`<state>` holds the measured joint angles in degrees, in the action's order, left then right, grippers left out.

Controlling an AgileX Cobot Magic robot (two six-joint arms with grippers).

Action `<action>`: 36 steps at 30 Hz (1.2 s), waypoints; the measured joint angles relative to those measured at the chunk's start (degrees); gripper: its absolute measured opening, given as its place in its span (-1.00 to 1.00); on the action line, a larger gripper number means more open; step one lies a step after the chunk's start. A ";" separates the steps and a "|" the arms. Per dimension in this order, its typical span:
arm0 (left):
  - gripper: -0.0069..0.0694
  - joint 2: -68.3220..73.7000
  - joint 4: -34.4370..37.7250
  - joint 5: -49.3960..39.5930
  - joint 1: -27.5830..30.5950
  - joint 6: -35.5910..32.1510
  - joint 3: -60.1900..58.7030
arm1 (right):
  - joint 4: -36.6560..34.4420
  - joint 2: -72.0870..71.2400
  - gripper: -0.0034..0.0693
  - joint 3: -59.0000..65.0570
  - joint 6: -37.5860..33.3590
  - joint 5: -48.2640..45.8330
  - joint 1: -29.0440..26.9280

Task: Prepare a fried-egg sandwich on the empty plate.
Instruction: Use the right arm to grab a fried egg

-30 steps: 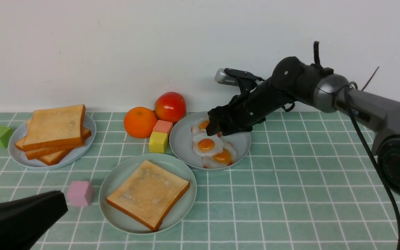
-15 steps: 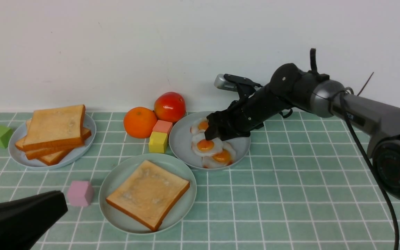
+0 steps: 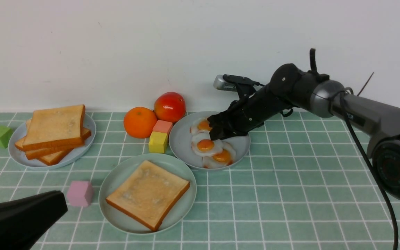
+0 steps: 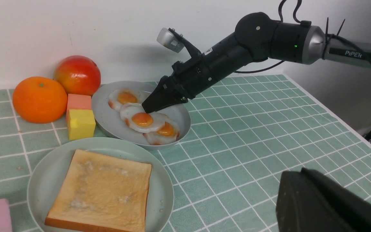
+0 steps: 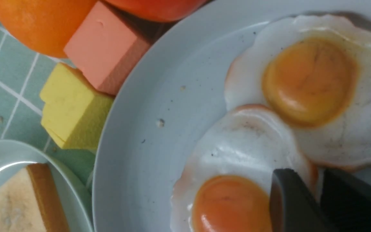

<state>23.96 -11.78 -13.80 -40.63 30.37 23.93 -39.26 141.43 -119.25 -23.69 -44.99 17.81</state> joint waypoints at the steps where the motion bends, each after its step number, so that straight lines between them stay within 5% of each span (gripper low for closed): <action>1: -0.83 0.00 0.00 0.00 0.00 0.00 0.00 | 0.00 0.00 -0.53 0.00 0.00 0.00 0.00; 15: -0.80 0.00 0.00 0.00 0.00 0.00 0.00 | 1.00 -1.32 -0.92 -0.22 0.00 -1.45 -0.02; 27: -0.78 0.00 -0.13 0.03 0.00 0.00 0.00 | 3.98 -5.67 -0.91 -0.22 0.00 -8.34 0.27; 36: -0.78 0.00 -0.45 0.03 0.00 0.00 0.00 | 31.17 -13.78 -0.91 1.50 4.96 -17.47 11.24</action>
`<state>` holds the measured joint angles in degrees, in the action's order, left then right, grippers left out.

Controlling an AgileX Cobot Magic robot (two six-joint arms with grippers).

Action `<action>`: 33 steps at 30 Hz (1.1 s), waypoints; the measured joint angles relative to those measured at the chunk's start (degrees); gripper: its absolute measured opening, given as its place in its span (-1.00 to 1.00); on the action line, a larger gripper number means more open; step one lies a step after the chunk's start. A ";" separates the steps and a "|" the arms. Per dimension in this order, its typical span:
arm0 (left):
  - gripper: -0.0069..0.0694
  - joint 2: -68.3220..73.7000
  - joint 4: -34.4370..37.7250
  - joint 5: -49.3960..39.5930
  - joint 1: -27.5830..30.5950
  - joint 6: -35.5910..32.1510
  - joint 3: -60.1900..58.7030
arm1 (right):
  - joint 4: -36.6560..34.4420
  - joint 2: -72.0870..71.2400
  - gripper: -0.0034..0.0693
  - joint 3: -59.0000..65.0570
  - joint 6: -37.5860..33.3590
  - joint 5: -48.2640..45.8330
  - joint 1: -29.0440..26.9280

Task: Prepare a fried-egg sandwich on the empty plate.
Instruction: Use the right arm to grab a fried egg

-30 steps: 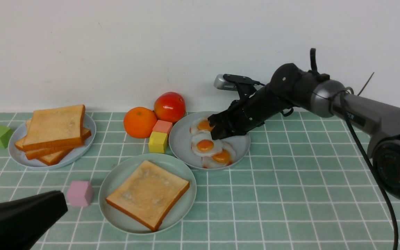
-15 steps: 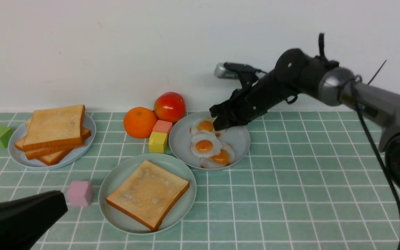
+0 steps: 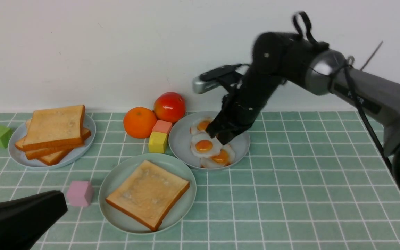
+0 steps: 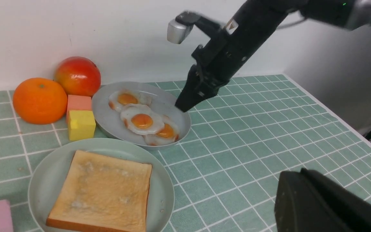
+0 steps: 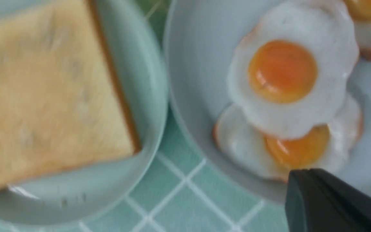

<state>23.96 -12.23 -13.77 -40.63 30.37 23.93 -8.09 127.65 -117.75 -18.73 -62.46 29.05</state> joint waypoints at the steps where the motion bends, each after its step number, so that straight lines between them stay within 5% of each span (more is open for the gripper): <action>1: -0.78 0.00 0.00 0.00 0.00 0.00 0.00 | 2.14 -0.80 -0.91 0.42 0.22 0.01 1.38; 8: -0.78 0.00 -2.00 -1.45 0.00 0.00 0.00 | 12.90 -0.10 -0.72 1.34 0.68 5.44 8.62; 15: -0.78 0.00 -3.91 -5.25 0.00 0.00 0.00 | 15.84 5.07 0.03 1.79 0.67 10.42 8.78; 16: -0.78 0.00 -4.09 -5.63 0.00 0.00 0.00 | 16.46 5.87 0.26 1.91 0.69 11.61 8.72; 20: -0.78 0.00 -4.48 -5.69 0.00 0.00 0.00 | 17.56 6.75 0.55 1.91 0.85 14.71 8.72; 33: -0.77 0.00 -4.55 -5.75 0.00 0.00 0.00 | 29.87 10.15 0.62 1.91 6.09 19.80 8.72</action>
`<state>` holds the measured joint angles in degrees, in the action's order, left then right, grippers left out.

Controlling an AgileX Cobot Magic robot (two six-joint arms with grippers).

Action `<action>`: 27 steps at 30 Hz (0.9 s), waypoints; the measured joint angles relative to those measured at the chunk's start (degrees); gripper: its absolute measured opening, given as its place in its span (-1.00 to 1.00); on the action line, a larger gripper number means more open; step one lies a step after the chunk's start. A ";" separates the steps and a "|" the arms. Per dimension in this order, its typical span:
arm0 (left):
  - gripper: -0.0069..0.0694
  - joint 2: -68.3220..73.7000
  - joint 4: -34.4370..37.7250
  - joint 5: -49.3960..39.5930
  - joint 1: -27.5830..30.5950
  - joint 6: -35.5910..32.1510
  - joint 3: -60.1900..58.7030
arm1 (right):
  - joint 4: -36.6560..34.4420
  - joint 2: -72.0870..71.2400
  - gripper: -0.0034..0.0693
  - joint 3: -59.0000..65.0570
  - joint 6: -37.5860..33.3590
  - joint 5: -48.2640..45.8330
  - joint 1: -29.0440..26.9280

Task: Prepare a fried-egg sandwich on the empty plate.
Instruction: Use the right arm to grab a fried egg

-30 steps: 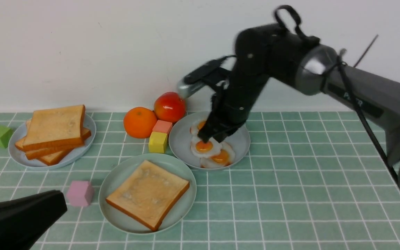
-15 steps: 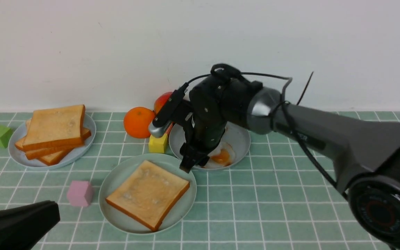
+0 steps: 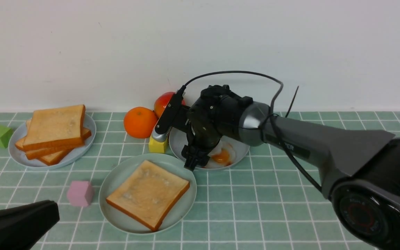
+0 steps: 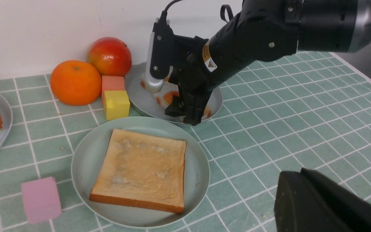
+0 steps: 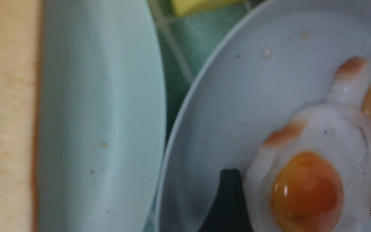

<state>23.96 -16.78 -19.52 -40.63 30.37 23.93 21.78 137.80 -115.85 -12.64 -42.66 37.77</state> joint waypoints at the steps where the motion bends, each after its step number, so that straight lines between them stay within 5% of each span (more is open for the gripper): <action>1: -0.77 0.00 0.00 0.00 0.00 0.00 0.00 | 0.28 0.02 0.62 0.00 0.34 0.12 0.00; 11: -0.76 0.00 -0.05 -0.12 0.00 0.00 0.00 | 1.55 1.20 0.55 -0.70 0.58 1.42 0.00; 15: -0.74 0.00 -0.05 -0.12 0.00 0.00 0.00 | 1.41 1.36 0.28 -0.70 0.58 1.36 0.10; 21: -0.74 0.00 0.00 -0.12 0.00 0.00 0.00 | 1.32 0.61 -0.72 -0.70 0.58 -0.56 0.59; 27: -0.72 0.00 0.00 -0.12 0.00 0.00 0.00 | 1.32 -2.10 -0.76 -0.25 0.58 -4.24 0.50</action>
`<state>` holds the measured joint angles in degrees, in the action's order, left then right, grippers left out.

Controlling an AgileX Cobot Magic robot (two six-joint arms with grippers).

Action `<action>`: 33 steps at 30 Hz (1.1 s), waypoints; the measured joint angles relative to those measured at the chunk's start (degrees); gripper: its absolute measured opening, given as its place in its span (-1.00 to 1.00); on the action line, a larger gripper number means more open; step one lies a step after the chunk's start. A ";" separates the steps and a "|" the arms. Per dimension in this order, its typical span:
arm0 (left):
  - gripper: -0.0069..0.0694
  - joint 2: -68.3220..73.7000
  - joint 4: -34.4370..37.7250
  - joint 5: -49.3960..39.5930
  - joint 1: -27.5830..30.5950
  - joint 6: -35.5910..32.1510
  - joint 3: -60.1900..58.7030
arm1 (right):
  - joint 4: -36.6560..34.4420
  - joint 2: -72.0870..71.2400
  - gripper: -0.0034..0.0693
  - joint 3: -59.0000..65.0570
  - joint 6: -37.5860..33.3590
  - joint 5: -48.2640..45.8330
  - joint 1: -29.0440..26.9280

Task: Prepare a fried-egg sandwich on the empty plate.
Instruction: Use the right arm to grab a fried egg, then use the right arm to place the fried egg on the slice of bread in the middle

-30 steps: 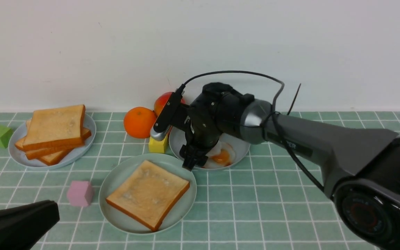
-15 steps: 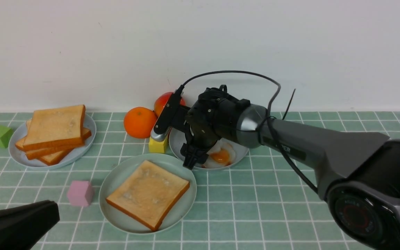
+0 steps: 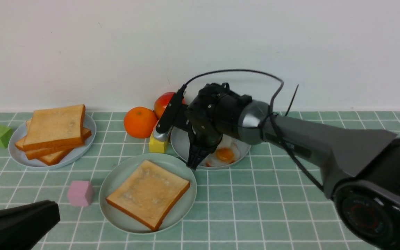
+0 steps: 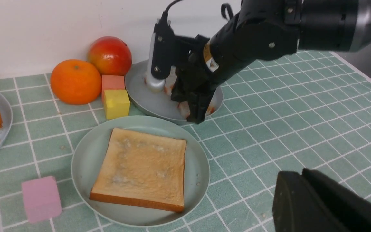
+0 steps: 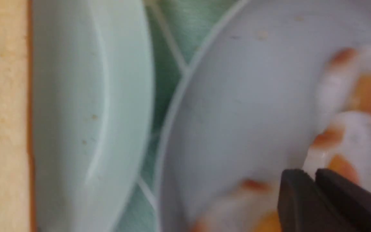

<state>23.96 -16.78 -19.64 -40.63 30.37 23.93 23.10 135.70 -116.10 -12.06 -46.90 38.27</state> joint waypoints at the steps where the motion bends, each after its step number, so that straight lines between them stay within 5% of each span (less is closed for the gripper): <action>1: -0.72 0.00 0.00 0.00 0.00 0.00 0.00 | 0.00 -1.04 -0.76 0.08 0.00 -0.77 -0.02; 11: -0.72 0.00 -0.12 0.05 0.00 0.00 0.00 | -1.82 -7.32 -0.76 0.21 0.00 -5.89 0.22; 23: -0.72 0.00 -0.78 0.05 0.00 0.92 0.00 | -21.23 -10.50 -0.76 0.25 0.00 -8.58 10.58; 33: -0.72 0.00 -0.78 0.05 0.00 2.71 0.00 | -21.91 -4.62 -0.76 0.25 0.00 -4.77 12.13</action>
<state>23.96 -17.56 -19.59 -40.63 33.09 23.93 1.19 131.08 -115.84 -12.06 -51.68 50.40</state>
